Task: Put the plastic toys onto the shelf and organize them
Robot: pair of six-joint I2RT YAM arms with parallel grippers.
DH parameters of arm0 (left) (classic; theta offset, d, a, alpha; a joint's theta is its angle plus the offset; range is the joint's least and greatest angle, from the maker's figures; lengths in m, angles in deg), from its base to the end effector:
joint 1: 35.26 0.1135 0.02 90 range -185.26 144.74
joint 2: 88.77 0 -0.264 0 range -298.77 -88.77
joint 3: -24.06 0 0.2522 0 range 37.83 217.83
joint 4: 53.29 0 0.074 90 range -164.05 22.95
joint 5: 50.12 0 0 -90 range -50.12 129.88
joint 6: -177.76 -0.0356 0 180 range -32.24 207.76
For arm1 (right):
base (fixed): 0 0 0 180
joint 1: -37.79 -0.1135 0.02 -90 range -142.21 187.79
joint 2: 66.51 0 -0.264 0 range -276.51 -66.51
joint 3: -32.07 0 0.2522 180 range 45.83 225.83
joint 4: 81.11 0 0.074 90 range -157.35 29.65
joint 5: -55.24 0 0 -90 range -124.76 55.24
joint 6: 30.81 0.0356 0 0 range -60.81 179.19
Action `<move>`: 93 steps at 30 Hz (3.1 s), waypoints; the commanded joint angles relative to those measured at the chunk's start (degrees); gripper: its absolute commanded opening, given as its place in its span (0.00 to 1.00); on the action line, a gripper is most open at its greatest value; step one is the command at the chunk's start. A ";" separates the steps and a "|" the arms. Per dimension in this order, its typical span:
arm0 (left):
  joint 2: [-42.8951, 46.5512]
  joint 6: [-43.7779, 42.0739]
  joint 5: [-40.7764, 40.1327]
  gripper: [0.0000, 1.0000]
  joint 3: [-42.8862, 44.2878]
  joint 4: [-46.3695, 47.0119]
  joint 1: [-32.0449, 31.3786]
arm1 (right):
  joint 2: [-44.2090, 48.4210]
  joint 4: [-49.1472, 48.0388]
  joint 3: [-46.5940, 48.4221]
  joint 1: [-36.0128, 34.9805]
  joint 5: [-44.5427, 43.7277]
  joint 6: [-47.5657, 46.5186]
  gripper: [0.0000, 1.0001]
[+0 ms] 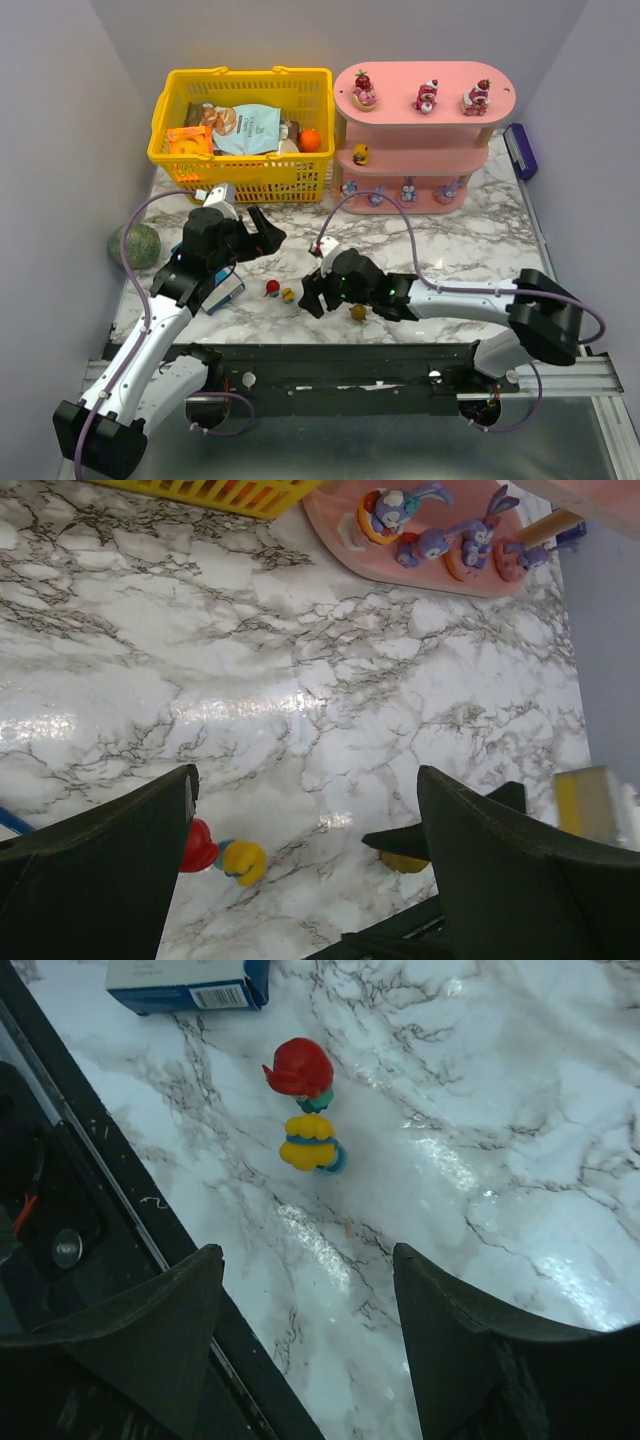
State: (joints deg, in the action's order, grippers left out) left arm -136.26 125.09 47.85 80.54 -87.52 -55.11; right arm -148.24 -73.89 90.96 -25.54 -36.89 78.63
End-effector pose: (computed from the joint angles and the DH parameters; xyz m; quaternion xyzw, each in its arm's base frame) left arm 0.1766 -0.0690 0.3009 -0.0912 0.8383 -0.3072 0.4410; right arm 0.1400 0.2758 0.2220 -0.3151 0.8068 0.3181 0.3854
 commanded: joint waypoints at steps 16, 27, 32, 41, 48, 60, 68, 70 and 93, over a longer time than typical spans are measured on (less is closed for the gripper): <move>5.55 -2.25 -2.78 0.99 3.69 -8.00 0.35 | -15.47 -15.68 2.69 -5.57 -6.66 -3.18 0.78; 16.71 -1.90 -5.94 0.99 -0.87 -12.05 0.35 | -19.95 -24.12 -2.50 -6.81 -12.01 -1.69 0.76; 20.06 -2.51 -5.33 0.99 -5.19 -10.29 0.35 | -25.05 -29.05 -0.30 -6.89 -12.55 -3.18 0.76; 22.43 -4.01 -3.57 0.99 -5.45 -10.29 0.35 | -30.32 -31.59 1.28 -6.89 -15.71 -3.44 0.73; 21.65 -4.36 -2.26 0.99 -5.54 -10.29 0.35 | -31.29 -32.48 1.63 -6.89 -17.82 -3.62 0.60; 22.52 -4.45 -1.82 0.99 -5.72 -10.12 0.35 | -30.94 -32.66 2.34 -7.51 -18.79 -4.50 0.29; 22.35 -4.45 -1.38 0.99 -5.89 -10.03 0.35 | -26.73 -26.87 3.39 -7.51 -23.09 -3.28 0.18; 22.17 -4.27 -1.29 0.99 -5.98 -10.20 0.35 | -23.39 -22.05 4.44 -7.51 -25.19 -2.66 0.18; 22.17 -4.36 0.56 0.99 -6.16 -9.94 0.52 | 12.47 18.67 15.25 10.23 -39.97 2.97 0.17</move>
State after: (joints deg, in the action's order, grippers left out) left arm -114.40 121.50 46.78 75.12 -98.06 -55.05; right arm -138.34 -60.10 103.33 -20.03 -76.50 81.93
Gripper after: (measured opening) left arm 0.988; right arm 0.420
